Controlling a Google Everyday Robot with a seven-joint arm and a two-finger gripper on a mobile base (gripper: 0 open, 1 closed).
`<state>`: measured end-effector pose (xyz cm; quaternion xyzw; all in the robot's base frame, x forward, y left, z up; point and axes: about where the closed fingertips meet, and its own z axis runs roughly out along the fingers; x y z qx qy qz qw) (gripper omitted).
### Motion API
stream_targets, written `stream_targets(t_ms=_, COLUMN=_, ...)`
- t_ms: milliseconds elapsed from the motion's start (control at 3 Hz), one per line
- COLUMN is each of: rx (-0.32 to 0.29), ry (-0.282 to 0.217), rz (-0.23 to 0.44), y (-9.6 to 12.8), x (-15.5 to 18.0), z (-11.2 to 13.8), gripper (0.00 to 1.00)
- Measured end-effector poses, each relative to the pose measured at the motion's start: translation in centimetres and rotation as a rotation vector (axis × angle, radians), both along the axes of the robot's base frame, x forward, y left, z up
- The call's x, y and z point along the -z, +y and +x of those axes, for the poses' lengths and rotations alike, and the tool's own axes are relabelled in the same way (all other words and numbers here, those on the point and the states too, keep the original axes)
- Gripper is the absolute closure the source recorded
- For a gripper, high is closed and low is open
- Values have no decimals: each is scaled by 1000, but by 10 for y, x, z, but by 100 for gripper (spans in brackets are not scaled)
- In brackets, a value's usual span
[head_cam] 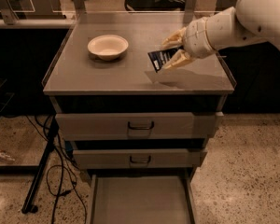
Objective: Pick rxbar blueberry from bottom drawer and place on counter
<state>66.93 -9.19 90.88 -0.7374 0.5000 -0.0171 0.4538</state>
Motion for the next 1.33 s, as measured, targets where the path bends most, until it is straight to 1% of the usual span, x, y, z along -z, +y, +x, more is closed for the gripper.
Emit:
stream_targets(t_ms=333, rx=-2, ry=32, rz=-10, y=0, x=14, z=1, gripper=100)
stream_targets(t_ms=667, rx=10, ry=69, rz=-53, y=-4, x=35, z=8, gripper=100)
stream_targets(t_ms=1000, rx=12, ry=72, rz=-58, y=-5, x=38, z=9, gripper=84)
stream_targets(t_ms=1333, rx=12, ry=72, rz=-58, y=-5, x=38, z=9, gripper=61)
